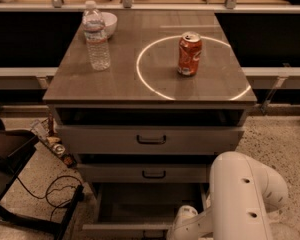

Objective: Close bottom drawer

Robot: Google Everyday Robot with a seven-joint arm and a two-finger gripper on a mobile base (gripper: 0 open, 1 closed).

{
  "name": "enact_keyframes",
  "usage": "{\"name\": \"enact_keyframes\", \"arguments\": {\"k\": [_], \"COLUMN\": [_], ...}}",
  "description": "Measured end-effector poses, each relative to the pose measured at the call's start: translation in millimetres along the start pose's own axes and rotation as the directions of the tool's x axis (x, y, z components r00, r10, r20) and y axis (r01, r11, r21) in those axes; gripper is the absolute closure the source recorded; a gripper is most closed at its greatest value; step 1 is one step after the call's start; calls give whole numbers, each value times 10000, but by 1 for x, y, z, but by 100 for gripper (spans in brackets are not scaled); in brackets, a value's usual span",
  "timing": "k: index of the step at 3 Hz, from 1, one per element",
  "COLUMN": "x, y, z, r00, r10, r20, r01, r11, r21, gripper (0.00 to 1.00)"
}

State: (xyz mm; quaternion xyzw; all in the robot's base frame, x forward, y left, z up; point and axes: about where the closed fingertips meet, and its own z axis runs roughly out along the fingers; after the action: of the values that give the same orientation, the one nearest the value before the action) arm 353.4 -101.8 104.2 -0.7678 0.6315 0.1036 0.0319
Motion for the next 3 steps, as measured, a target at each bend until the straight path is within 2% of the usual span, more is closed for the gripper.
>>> {"name": "enact_keyframes", "arguments": {"k": [3], "x": [22], "y": [-51], "z": [0], "r00": [9902], "r10": [-494], "r20": [-1310], "r01": [505], "r11": [9987], "r21": [53], "gripper": [100]}}
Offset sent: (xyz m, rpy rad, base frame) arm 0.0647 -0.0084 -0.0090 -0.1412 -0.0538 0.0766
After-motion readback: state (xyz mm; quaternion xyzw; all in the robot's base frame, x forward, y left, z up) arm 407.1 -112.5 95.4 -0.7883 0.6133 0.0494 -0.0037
